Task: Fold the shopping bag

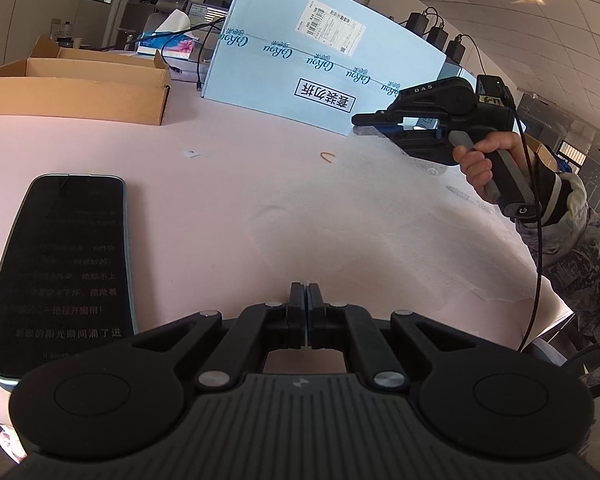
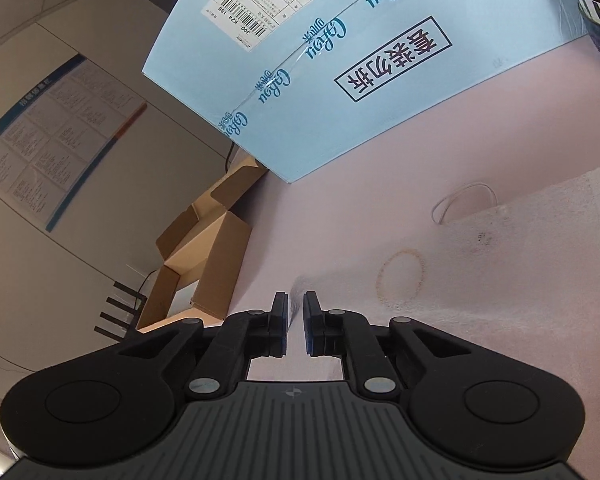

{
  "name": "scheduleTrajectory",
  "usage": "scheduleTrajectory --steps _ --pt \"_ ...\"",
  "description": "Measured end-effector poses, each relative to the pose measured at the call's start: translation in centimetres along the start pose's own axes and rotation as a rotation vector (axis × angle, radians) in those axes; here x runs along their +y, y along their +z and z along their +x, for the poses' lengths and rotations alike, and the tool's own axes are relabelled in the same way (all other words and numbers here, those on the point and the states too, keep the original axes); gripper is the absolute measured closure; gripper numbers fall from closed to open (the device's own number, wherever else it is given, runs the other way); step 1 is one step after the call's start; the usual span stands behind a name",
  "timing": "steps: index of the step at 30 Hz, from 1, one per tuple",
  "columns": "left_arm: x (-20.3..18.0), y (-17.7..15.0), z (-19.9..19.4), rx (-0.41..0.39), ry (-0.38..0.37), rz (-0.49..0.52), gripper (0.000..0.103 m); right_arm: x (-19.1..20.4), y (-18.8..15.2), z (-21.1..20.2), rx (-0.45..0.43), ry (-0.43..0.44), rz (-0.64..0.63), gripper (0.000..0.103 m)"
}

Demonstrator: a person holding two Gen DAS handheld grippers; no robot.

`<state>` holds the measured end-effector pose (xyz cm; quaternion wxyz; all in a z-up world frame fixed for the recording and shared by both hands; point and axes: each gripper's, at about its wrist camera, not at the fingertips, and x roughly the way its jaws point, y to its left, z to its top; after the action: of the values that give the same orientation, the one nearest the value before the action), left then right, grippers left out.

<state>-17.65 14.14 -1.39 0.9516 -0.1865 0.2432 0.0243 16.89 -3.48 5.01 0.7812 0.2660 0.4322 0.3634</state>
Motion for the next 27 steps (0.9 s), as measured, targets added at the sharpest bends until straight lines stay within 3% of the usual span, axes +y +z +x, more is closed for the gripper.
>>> scheduleTrajectory --steps 1,3,4,15,21,27 --pt "0.2 0.0 0.0 0.001 -0.009 -0.006 0.102 0.1 0.2 0.6 0.005 -0.005 -0.002 0.089" --pt "0.4 0.0 0.0 0.002 -0.021 -0.019 0.102 0.3 0.7 1.9 0.010 -0.017 0.003 0.070" --pt "0.6 0.0 0.0 0.002 -0.028 -0.023 0.102 0.4 0.8 2.4 0.005 -0.023 0.008 0.068" --pt "1.7 0.0 0.0 0.004 -0.088 -0.071 0.102 -0.8 2.8 5.1 -0.046 -0.036 0.078 0.058" --pt "1.6 -0.1 -0.2 0.005 -0.083 -0.071 0.102 -1.7 2.8 2.4 -0.069 -0.019 0.124 0.057" --pt "1.4 0.1 -0.1 0.008 -0.070 -0.051 0.102 -0.7 -0.1 -1.8 -0.004 0.015 0.053 0.055"
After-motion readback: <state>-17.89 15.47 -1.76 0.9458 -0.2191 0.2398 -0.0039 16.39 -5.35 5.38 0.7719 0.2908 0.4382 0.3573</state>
